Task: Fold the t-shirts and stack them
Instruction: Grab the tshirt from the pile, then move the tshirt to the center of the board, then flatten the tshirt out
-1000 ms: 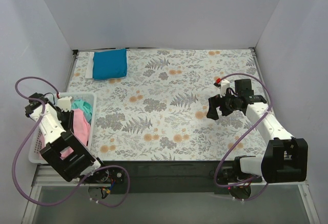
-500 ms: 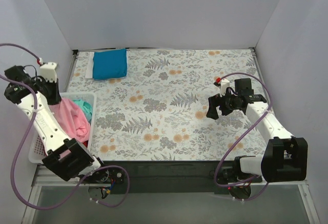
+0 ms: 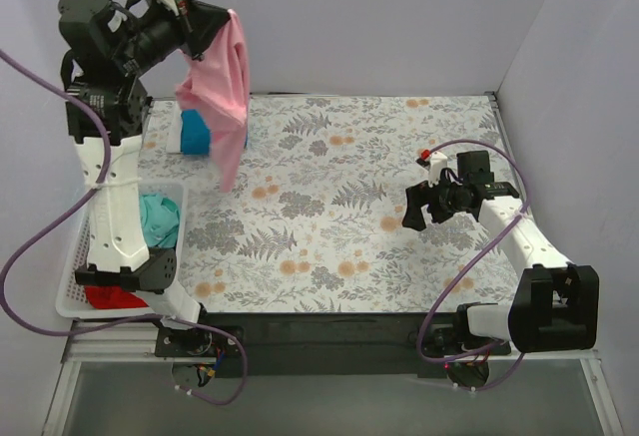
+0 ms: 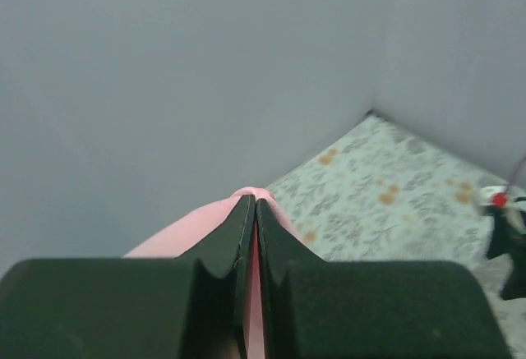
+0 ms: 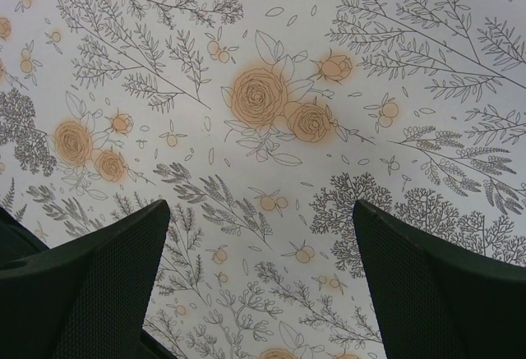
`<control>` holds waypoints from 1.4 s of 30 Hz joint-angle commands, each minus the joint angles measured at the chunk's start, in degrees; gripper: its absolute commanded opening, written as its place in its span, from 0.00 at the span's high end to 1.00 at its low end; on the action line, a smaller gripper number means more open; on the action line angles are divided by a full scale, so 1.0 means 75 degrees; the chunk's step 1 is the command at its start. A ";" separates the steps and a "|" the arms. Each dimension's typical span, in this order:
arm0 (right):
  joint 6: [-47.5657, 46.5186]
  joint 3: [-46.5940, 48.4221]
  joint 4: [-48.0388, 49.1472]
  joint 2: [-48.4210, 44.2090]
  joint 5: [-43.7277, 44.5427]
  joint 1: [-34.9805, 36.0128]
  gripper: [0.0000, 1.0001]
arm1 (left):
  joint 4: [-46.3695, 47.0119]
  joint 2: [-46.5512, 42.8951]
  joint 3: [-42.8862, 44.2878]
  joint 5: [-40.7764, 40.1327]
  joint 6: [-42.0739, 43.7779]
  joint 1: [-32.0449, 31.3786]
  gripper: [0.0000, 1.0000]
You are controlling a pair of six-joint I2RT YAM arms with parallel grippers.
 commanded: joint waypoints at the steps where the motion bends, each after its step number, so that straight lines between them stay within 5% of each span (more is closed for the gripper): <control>1: -0.0037 0.0373 -0.0052 -0.0181 0.0105 -0.0001 0.02 | 0.1755 0.0334 0.0216 0.0296 -0.2118 -0.0717 1.00; 6: -0.0119 0.0338 -0.0041 -0.0427 0.0467 -0.0001 0.02 | 0.3177 0.0077 -0.0475 0.0342 -0.3327 -0.0717 1.00; 11: -0.0283 0.0337 -0.0052 -0.0650 0.0796 -0.0012 0.02 | 0.3728 -0.1304 -0.3747 0.0788 -0.3668 -0.0624 1.00; 14: -0.0376 0.0373 -0.0040 -0.0697 0.0879 -0.0012 0.02 | 0.3005 -0.1916 -0.5869 0.1619 -0.3484 -0.0273 1.00; 17: -0.0540 0.0466 -0.0064 -0.0697 0.0727 -0.0024 0.02 | 0.1415 -0.1835 -0.7433 0.1424 -0.1859 -0.0109 0.56; 18: -0.0622 0.0490 -0.0099 -0.0709 0.0587 -0.0012 0.02 | 0.1431 -0.1881 -0.8575 0.1258 -0.1771 0.0078 0.34; 20: -0.0938 0.0630 -0.0378 -0.0697 0.0399 -0.0012 0.02 | 0.1502 -0.1940 -0.9252 0.1372 -0.1572 0.1131 0.25; 24: -0.1536 0.0748 -0.0802 -0.0592 0.0047 0.0116 0.02 | 0.0437 -0.1893 -0.9535 0.2087 0.0100 0.1369 0.25; 29: -0.2051 0.0432 -0.0896 -0.0229 0.0456 0.1087 0.10 | -0.0221 -0.2186 -1.0623 0.0617 0.1803 -0.0351 0.34; 34: -0.1854 0.0781 -0.0406 0.0706 0.1147 0.1651 0.19 | 0.0597 -0.1873 -1.1434 -0.1225 0.1525 -0.1350 0.36; 35: -0.1969 0.1224 -0.0137 0.1834 0.1740 0.1652 0.32 | 0.0530 -0.1243 -1.0970 -0.1680 0.1337 -0.1385 0.43; 42: -0.2684 0.0598 -0.0099 0.2935 0.2646 0.1768 0.41 | 0.0576 -0.0419 -1.0170 -0.2118 0.1125 -0.1385 0.44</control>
